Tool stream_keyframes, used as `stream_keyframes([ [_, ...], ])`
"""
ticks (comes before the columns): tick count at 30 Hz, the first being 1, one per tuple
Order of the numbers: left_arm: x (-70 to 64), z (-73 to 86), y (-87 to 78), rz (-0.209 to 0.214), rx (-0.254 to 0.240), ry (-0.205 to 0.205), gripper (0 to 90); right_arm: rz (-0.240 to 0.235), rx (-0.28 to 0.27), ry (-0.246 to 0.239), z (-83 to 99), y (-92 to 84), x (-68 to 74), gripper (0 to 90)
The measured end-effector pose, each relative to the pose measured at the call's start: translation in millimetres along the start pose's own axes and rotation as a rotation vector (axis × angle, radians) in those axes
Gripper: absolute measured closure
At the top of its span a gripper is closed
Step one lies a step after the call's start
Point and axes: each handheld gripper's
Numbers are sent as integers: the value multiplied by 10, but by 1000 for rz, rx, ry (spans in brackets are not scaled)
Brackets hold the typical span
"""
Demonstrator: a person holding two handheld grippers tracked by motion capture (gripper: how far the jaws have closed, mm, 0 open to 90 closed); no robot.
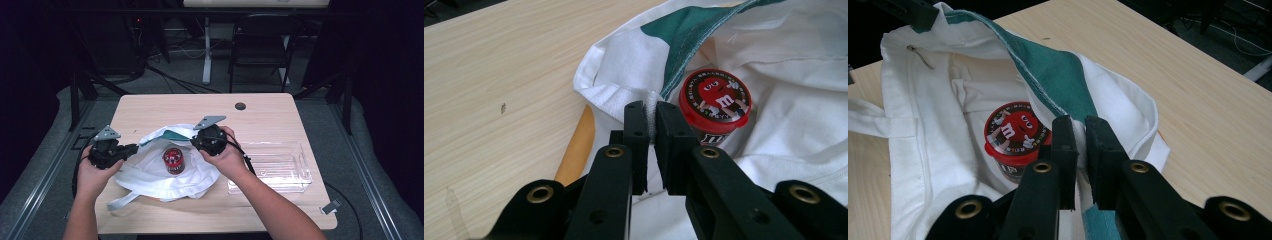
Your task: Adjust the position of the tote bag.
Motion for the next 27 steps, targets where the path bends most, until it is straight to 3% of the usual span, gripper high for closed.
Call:
stream_keyframes([
  [16, 77, -187, 66, 5, 56, -12, 842, 26, 26, 9, -55, 95, -91, 835],
  [27, 119, -222, 151, 2, 56, -37, 842, 46, 50, 15, -67, 180, -159, 835],
])
Point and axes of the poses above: each handheld gripper's, and its own axes: y roughly forward along the jaws, z roughly out of its underside, x roughly to its left, and after that the axes turned 2 degrees about z, right-handed
